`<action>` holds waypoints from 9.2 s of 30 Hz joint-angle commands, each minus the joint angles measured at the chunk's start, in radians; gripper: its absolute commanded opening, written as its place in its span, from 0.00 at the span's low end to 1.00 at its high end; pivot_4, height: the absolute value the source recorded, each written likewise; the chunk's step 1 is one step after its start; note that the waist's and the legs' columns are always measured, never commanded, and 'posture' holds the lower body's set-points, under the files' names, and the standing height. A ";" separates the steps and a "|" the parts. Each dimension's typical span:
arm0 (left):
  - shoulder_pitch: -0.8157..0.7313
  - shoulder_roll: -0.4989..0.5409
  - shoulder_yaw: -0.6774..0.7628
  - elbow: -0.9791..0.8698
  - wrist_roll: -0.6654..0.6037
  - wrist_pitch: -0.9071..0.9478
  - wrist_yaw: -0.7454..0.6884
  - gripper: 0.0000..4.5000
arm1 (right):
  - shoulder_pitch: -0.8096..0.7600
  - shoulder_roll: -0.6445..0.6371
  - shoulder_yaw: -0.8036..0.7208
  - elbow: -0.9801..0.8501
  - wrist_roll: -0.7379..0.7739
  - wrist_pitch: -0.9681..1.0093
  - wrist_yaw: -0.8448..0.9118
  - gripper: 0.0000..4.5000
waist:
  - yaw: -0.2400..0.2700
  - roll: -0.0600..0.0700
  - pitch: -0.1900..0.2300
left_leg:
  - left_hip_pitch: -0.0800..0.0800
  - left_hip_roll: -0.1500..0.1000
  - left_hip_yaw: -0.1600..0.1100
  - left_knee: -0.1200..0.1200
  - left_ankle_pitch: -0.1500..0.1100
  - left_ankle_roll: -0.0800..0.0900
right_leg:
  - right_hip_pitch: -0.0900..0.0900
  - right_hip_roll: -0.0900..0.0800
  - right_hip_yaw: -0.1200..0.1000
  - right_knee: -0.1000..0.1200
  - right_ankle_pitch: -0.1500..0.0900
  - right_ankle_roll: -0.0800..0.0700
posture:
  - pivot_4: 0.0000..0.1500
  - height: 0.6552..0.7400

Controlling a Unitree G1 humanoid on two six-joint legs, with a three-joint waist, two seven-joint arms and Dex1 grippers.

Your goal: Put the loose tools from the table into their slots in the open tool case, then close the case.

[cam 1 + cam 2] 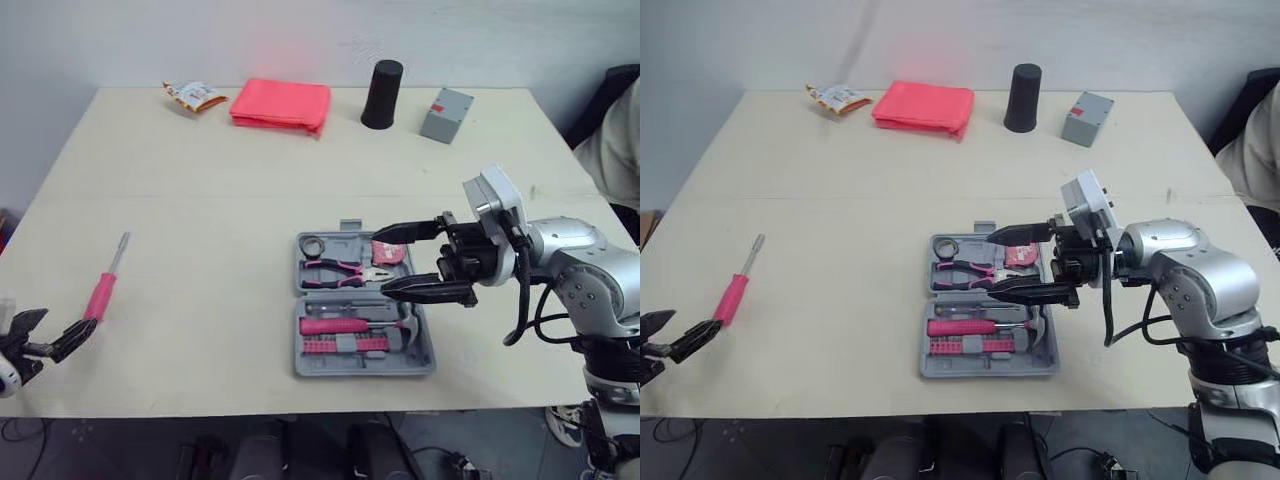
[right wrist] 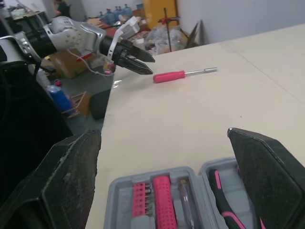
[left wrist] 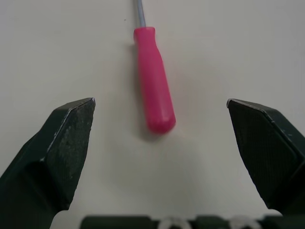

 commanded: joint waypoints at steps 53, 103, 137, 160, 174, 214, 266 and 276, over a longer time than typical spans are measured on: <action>-0.360 -0.013 -0.295 0.221 0.252 0.057 -0.002 0.41 | 0.126 -0.077 -0.098 -0.182 0.081 0.026 -0.120 1.00 | -0.001 0.000 0.000 | 0.004 0.002 0.015 0.002 0.004 0.007 | -0.004 -0.007 -0.009 0.006 0.004 0.006 | 1.00 0.95; -0.980 -0.173 -1.317 -0.504 0.201 0.518 -0.129 0.34 | 0.591 -0.316 -0.298 -0.395 0.142 0.076 -0.105 1.00 | 0.051 -0.001 0.001 | 0.002 0.002 0.014 0.017 0.008 0.007 | 0.002 -0.002 -0.008 0.007 0.005 0.008 | 1.00 0.95; -0.708 -0.282 -1.274 -0.262 0.349 -0.021 -0.263 0.00 | 0.582 -0.280 -0.247 -0.385 0.107 0.059 -0.152 1.00 | 0.050 -0.001 0.001 | 0.002 0.002 0.014 0.017 0.007 0.009 | 0.004 -0.003 -0.009 0.005 0.006 0.009 | 1.00 0.95; -0.595 -0.333 -1.257 -0.076 0.486 -0.287 -0.321 0.00 | 0.596 -0.296 -0.266 -0.386 0.108 0.064 -0.151 1.00 | 0.050 0.000 0.000 | 0.007 0.002 0.012 0.018 0.001 0.017 | 0.012 -0.005 -0.012 0.001 0.006 0.010 | 1.00 0.95; -0.653 -0.283 -1.275 -0.167 0.496 -0.050 -0.326 0.00 | 0.600 -0.282 -0.259 -0.383 0.090 0.057 -0.175 1.00 | 0.043 0.007 -0.022 | 0.021 0.004 0.012 0.012 -0.004 0.014 | 0.025 -0.005 -0.011 -0.004 0.004 0.007 | 1.00 0.95; -0.784 -0.373 -0.973 0.100 0.429 -0.071 -0.230 0.00 | 0.209 0.047 0.107 0.270 -0.505 -0.333 -0.242 0.01 | 0.024 0.010 -0.011 | 0.005 0.001 0.019 0.018 0.002 0.009 | 0.004 -0.004 -0.015 0.005 0.007 0.014 | 1.00 0.95; -0.753 -0.222 -0.741 0.030 0.340 0.135 -0.240 0.12 | 0.201 0.007 -0.026 0.186 -0.480 -0.134 -0.260 0.15 | 0.014 0.010 -0.010 | 0.004 0.002 0.021 0.016 0.004 0.008 | -0.001 -0.004 -0.013 0.009 0.007 0.013 | 1.00 0.95; -0.963 -0.386 -0.644 0.079 0.252 0.474 -0.011 0.99 | 0.032 0.107 -0.084 0.187 -0.362 0.302 -0.483 1.00 | 0.026 0.007 -0.009 | 0.000 0.000 0.017 0.017 0.005 0.008 | -0.002 -0.005 -0.008 0.010 0.007 0.013 | 1.00 0.95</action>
